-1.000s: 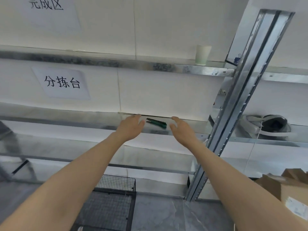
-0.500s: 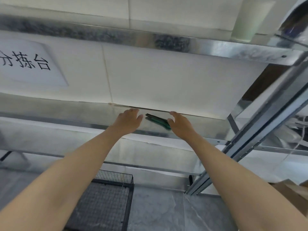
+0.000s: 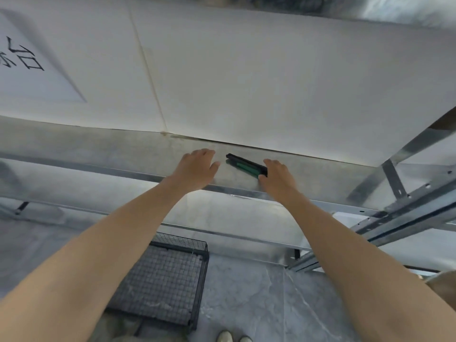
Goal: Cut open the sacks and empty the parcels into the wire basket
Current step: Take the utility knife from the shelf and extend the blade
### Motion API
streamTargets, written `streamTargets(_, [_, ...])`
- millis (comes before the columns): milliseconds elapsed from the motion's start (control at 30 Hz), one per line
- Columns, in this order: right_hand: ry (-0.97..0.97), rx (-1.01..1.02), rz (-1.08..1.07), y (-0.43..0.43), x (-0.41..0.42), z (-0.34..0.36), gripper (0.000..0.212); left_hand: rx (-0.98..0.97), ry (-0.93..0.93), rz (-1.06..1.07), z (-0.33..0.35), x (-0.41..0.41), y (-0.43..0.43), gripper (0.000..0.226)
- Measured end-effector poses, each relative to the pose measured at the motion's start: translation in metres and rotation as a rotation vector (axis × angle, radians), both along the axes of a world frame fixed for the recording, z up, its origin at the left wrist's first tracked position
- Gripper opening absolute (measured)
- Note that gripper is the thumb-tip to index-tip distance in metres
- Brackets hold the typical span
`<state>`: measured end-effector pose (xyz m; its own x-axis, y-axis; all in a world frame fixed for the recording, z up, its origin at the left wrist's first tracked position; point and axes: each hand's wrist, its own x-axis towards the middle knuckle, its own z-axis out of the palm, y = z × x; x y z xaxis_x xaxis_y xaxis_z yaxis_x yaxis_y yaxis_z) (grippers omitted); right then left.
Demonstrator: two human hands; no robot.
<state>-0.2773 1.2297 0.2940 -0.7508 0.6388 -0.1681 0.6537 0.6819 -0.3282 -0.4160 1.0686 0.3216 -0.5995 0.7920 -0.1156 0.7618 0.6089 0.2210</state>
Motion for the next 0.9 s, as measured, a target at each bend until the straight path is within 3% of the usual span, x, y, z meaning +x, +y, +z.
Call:
streamTargets(267, [-0.039,0.104,0.034,0.002,-0.007,-0.017,0.029,-0.012,-0.019,-0.005,-0.013,0.006,0.007,0.048])
streamTargets(400, [0.029,0.033,-0.024,-0.002,-0.003,-0.015,0.029,0.048,-0.088,0.038,-0.009,0.018,0.007,0.048])
streamTargets(633, [0.320,-0.155,-0.127,-0.024,0.004,0.017,0.027,0.289,-0.482,0.388,0.019,0.034,0.027,0.036])
streamTargets(733, [0.414,-0.162,-0.121,-0.035,0.006,0.035,0.025,0.491,-0.738,0.524,0.037,0.042,0.032,0.039])
streamTargets(900, [0.541,-0.159,-0.077,-0.061,0.013,0.058,0.026,0.762,-0.927,0.575,0.061,0.056,0.035,0.021])
